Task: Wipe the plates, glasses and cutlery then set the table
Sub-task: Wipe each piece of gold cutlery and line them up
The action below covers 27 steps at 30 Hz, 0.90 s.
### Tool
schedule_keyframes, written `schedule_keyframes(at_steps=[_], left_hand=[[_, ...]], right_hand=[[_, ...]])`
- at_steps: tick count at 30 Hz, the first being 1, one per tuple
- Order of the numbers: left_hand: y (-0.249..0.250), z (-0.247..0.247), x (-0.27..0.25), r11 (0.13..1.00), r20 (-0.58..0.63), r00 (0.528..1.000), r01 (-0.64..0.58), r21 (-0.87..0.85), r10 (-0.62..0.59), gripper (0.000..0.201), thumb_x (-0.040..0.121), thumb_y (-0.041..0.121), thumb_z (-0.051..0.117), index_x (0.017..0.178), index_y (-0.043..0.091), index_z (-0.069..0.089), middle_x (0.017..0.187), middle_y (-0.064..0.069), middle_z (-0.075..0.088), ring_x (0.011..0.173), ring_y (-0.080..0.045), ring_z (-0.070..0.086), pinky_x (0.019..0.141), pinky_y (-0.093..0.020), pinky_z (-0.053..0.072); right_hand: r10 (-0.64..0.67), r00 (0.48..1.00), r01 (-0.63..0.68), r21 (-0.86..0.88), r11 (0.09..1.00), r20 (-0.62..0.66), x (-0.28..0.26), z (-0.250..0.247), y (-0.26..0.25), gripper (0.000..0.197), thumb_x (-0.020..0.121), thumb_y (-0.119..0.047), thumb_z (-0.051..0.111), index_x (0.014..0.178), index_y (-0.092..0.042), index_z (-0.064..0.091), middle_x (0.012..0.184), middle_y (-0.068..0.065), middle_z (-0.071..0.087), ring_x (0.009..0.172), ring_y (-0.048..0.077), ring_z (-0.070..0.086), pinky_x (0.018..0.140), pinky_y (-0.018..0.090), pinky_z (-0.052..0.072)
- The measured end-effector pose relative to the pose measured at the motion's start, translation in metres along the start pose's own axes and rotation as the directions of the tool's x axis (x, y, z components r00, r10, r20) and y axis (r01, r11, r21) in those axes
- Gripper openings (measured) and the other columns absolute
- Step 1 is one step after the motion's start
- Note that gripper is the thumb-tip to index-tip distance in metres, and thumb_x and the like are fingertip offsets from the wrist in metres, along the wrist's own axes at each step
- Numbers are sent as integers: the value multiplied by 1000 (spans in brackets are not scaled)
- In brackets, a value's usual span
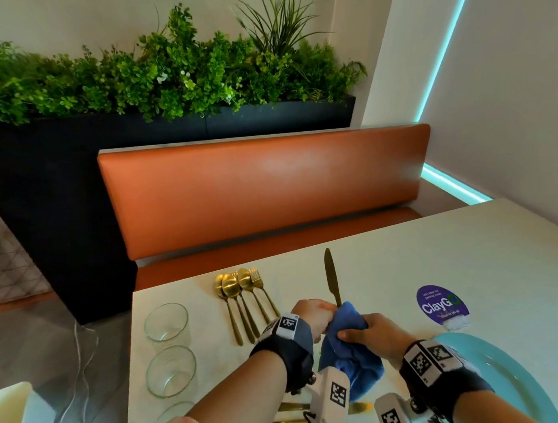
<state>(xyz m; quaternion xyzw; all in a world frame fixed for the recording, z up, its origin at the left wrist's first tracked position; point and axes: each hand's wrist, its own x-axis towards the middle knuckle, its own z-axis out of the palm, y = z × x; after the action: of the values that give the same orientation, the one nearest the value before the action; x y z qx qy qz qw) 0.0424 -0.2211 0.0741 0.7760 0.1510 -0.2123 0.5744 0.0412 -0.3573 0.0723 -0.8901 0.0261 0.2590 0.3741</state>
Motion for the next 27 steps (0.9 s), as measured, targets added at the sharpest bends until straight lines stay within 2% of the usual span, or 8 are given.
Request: schedule_keyframes(at_steps=[3, 8, 10, 15, 17, 19, 22, 27], left_hand=[[1, 3, 16, 987, 14, 992, 124, -106, -123, 12, 90, 11, 49, 92, 15, 60, 79, -6, 54, 65, -16, 48, 50, -19, 35], [1, 4, 59, 971, -16, 982, 182, -155, -187, 11, 91, 16, 52, 85, 12, 60, 103, -12, 60, 84, -20, 53, 71, -24, 42], [1, 4, 74, 952, -47, 973, 210, -221, -226, 14, 91, 21, 56, 85, 10, 62, 105, -13, 59, 88, -22, 57, 76, -28, 45], [-2, -7, 103, 912, -162, 937, 244, -329, -309, 42, 90, 31, 59, 116, -3, 61, 100, -10, 59, 91, -23, 52, 80, -28, 41], [-7, -16, 118, 927, -203, 917, 296, -232, -344, 48, 93, 36, 55, 122, -1, 57, 116, -12, 61, 106, -27, 57, 93, -29, 45], [-11, -24, 127, 933, -295, 885, 351, -84, -360, 48, 94, 39, 52, 126, 3, 54, 130, -12, 56, 118, -29, 54, 93, -30, 43], [-24, -32, 138, 929, -367, 883, 353, 108, -292, 42, 97, 37, 46, 125, 8, 54, 132, -10, 55, 118, -27, 55, 91, -30, 43], [-41, -34, 153, 850, -423, 892, 343, 400, -161, 32, 98, 22, 48, 118, 0, 58, 126, -16, 59, 117, -31, 56, 94, -33, 46]], right_hand=[[6, 999, -5, -41, 999, 32, 16, -3, 0, 17, 83, -28, 68, 89, -14, 62, 95, 7, 67, 89, 21, 63, 85, 31, 52], [18, 997, -9, -108, 994, 79, 47, -8, -1, 31, 82, -32, 68, 101, -8, 63, 106, 10, 68, 99, 24, 64, 92, 34, 51], [7, 996, 7, -165, 986, 85, 59, -12, -4, 30, 81, -32, 68, 99, -8, 63, 101, 9, 68, 93, 23, 63, 89, 32, 50], [-30, 998, 45, -292, 955, 58, 76, -31, -1, 23, 81, -34, 67, 88, -12, 62, 86, 1, 60, 80, 16, 55, 70, 22, 42], [-29, 999, 39, -288, 957, 38, 79, -40, 5, 20, 81, -34, 67, 81, -16, 58, 83, 1, 60, 78, 17, 55, 64, 20, 40], [-20, 1000, 22, -256, 966, 9, 82, -48, 10, 21, 81, -33, 67, 85, -14, 60, 84, 2, 61, 78, 17, 55, 64, 21, 41], [-4, 1000, -1, -237, 972, -20, 85, -60, 16, 30, 82, -32, 67, 98, -7, 65, 87, 3, 62, 79, 18, 56, 70, 25, 43], [14, 999, -22, -237, 971, -35, 92, -69, 23, 25, 82, -33, 66, 94, -11, 64, 87, 2, 63, 80, 18, 57, 73, 26, 44]])
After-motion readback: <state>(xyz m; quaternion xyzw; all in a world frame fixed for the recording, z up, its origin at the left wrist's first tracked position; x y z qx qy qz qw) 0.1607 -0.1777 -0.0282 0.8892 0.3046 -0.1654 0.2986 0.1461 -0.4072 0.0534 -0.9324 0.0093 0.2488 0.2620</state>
